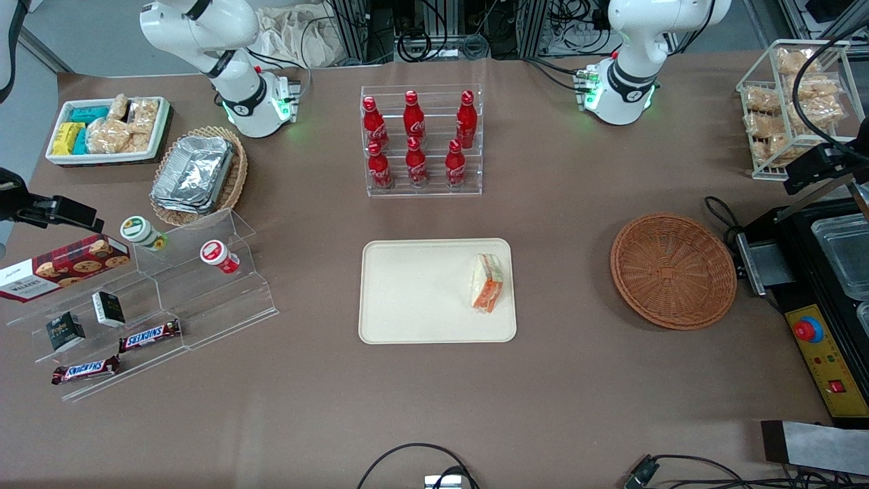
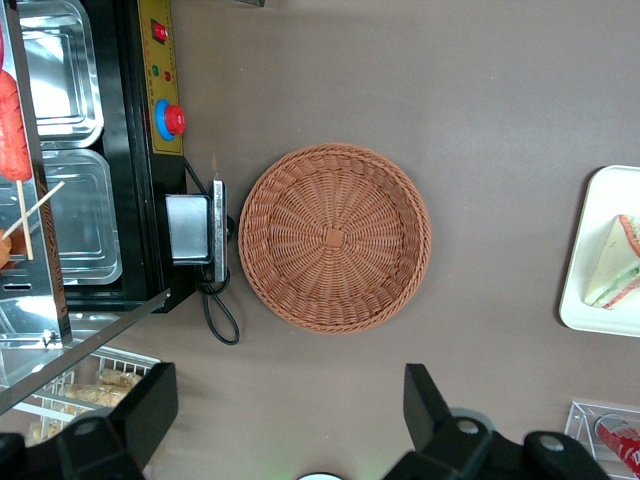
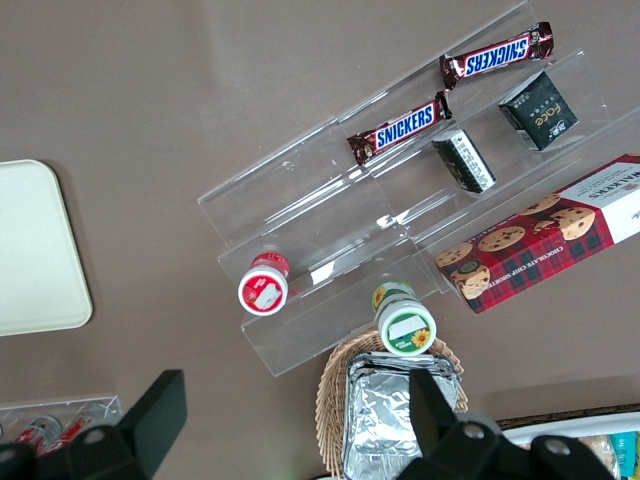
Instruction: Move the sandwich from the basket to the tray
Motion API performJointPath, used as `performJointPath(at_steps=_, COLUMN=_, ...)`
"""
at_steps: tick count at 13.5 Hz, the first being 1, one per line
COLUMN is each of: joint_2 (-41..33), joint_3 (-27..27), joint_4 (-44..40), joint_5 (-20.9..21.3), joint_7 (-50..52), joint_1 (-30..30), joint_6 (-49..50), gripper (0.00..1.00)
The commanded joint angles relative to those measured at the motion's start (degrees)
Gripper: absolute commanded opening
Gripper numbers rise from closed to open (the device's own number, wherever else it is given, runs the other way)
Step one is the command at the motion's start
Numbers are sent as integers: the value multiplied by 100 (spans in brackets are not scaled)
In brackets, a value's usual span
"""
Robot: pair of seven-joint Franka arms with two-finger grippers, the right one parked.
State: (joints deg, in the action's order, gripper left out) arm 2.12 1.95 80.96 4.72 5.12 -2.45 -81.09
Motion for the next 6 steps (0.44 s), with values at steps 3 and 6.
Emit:
performJointPath(at_steps=3, joint_2=-176, joint_3=-46, joint_4=193, joint_5=-94, joint_7=-2, joint_1=34, joint_6=-65, gripper=100)
performJointPath(at_steps=6, joint_2=-168, joint_3=-46, joint_4=193, joint_5=-138, joint_7=-11, joint_1=34, joint_6=-73, gripper=100)
